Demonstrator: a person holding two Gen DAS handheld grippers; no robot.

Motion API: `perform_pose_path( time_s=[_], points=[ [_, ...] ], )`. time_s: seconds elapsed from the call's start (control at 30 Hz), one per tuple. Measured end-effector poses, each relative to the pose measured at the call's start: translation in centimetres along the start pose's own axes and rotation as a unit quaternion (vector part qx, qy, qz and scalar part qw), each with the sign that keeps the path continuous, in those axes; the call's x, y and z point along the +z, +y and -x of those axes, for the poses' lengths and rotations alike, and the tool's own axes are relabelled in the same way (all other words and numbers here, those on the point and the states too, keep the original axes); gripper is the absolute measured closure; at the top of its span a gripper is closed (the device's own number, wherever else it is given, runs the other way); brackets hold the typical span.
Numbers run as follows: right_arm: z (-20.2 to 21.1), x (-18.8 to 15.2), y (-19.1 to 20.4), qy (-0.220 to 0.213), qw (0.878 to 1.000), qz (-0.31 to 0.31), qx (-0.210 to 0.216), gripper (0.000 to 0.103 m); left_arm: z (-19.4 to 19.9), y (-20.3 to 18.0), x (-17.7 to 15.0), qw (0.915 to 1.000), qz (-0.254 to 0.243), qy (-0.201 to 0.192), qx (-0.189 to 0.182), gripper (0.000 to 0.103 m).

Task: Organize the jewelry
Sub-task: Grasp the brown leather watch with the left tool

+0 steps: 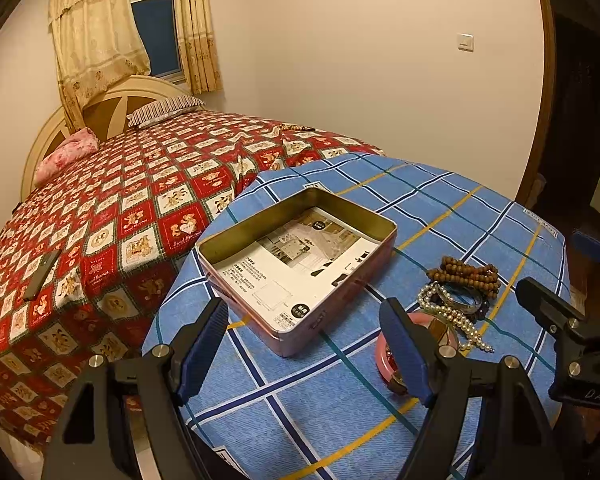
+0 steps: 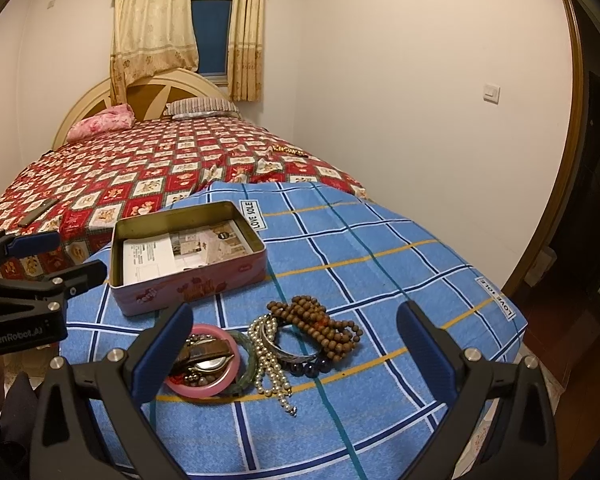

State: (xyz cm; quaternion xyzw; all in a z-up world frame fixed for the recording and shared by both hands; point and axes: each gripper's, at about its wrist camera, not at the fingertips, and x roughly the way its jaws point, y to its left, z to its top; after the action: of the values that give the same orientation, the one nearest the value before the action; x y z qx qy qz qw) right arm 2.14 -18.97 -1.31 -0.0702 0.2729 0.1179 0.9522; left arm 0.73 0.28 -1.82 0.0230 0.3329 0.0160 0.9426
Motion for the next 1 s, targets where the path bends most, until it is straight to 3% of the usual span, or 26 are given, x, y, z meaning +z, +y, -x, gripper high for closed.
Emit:
perform_pose_path(
  time_s=[0.23, 0.6, 0.87, 0.93, 1.0],
  points=[
    [-0.7, -0.6, -0.1, 0.011, 1.0, -0.002, 0.005, 0.0, -1.3, -0.2, -0.2, 0.9999, 0.005, 0.009, -0.004, 0.025],
    [-4.6, -2.8, -4.2, 0.055, 0.998, -0.025, -0.031, 0.004, -5.1, -4.2, -1.6, 0.996, -0.02, 0.053, -0.068, 0.025],
    [-5.4, -3.9, -4.9, 0.077, 0.996, -0.036, -0.028, 0.006, -5.5, -5.6, -2.5, 0.9923, -0.031, 0.071, -0.097, 0.025],
    [-5.5, -4.0, -4.7, 0.078, 0.996, -0.035, -0.026, 0.006, -5.5, -6.0, -2.8, 0.9912, -0.036, 0.072, -0.105, 0.027],
    [-5.5, -4.0, -4.7, 0.078, 0.996, -0.035, -0.024, 0.006, -5.7, -6.5, -3.0, 0.9888, -0.043, 0.082, -0.117, 0.043]
  ],
)
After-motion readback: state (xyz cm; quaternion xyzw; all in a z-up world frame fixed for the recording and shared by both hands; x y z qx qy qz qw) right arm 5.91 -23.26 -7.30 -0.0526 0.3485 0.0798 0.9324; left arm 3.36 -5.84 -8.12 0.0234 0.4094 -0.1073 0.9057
